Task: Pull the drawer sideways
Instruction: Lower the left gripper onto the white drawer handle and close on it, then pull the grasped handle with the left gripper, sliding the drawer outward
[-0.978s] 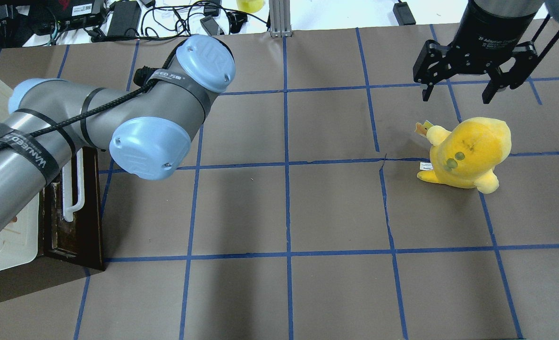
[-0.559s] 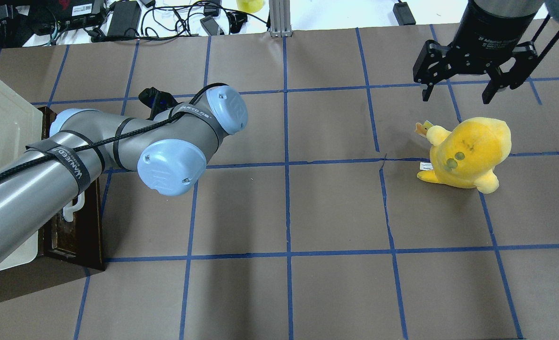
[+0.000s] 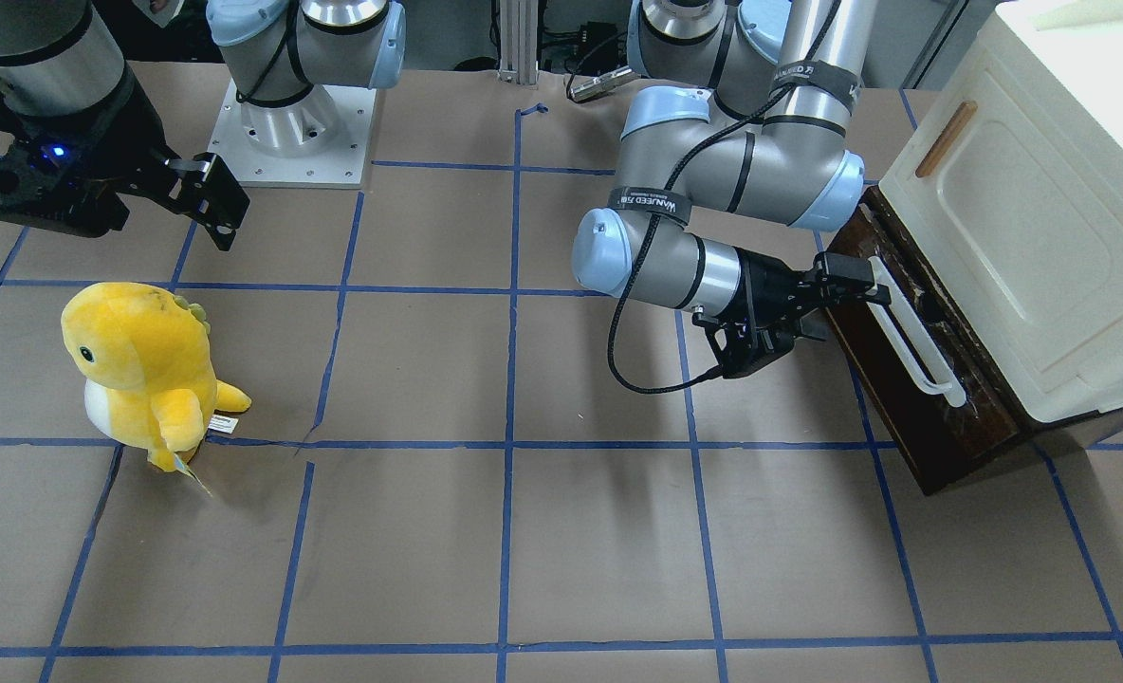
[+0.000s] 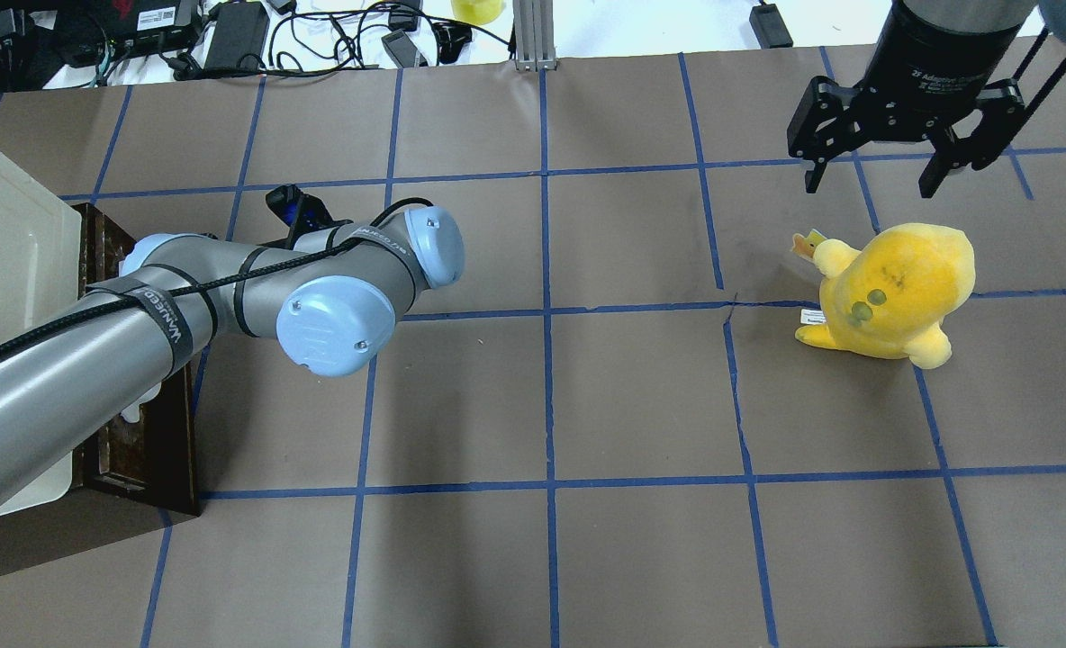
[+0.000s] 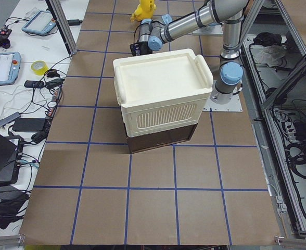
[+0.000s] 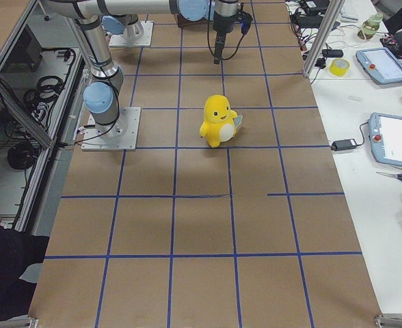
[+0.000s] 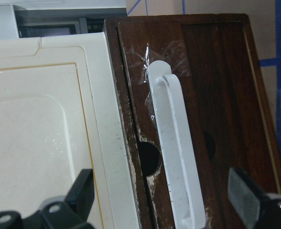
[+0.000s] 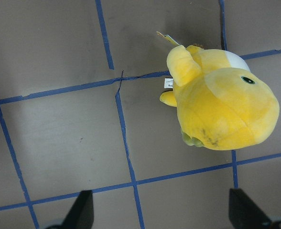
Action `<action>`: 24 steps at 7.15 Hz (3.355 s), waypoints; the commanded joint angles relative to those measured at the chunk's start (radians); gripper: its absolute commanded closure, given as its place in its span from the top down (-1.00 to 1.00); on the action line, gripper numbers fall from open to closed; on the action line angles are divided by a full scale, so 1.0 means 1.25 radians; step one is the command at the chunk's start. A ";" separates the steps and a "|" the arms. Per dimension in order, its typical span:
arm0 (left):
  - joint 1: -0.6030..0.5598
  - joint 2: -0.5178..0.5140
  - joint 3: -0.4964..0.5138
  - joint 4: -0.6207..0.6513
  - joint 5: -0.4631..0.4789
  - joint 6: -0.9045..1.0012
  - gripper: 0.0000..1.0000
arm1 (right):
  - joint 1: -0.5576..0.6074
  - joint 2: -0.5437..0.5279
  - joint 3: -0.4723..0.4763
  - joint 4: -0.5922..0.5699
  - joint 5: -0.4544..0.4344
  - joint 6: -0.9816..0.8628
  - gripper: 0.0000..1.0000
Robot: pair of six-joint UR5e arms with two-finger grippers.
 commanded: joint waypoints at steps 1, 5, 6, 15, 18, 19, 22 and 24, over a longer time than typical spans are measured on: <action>0.019 -0.026 0.003 0.000 0.012 0.001 1.00 | 0.000 0.000 0.000 0.000 0.000 0.000 1.00; 0.028 -0.055 -0.012 0.001 0.051 -0.052 1.00 | 0.000 0.000 0.000 0.000 0.000 0.000 1.00; 0.028 -0.071 -0.019 0.000 0.049 -0.082 1.00 | -0.001 0.000 0.000 0.000 0.000 0.000 1.00; 0.072 -0.073 -0.071 -0.003 0.091 -0.134 0.17 | -0.001 0.000 0.000 0.000 0.000 0.000 1.00; 0.075 -0.078 -0.062 -0.001 0.089 -0.136 -0.17 | 0.000 0.000 0.000 0.000 0.000 0.000 1.00; 0.075 -0.078 -0.062 -0.001 0.086 -0.137 -0.40 | 0.000 0.000 0.000 0.000 0.000 0.000 1.00; 0.075 -0.081 -0.062 -0.001 0.079 -0.137 -0.84 | 0.000 0.000 0.000 0.000 0.000 0.000 1.00; 0.073 -0.083 -0.062 0.000 0.081 -0.136 -1.00 | 0.000 0.000 0.000 0.000 0.000 0.000 1.00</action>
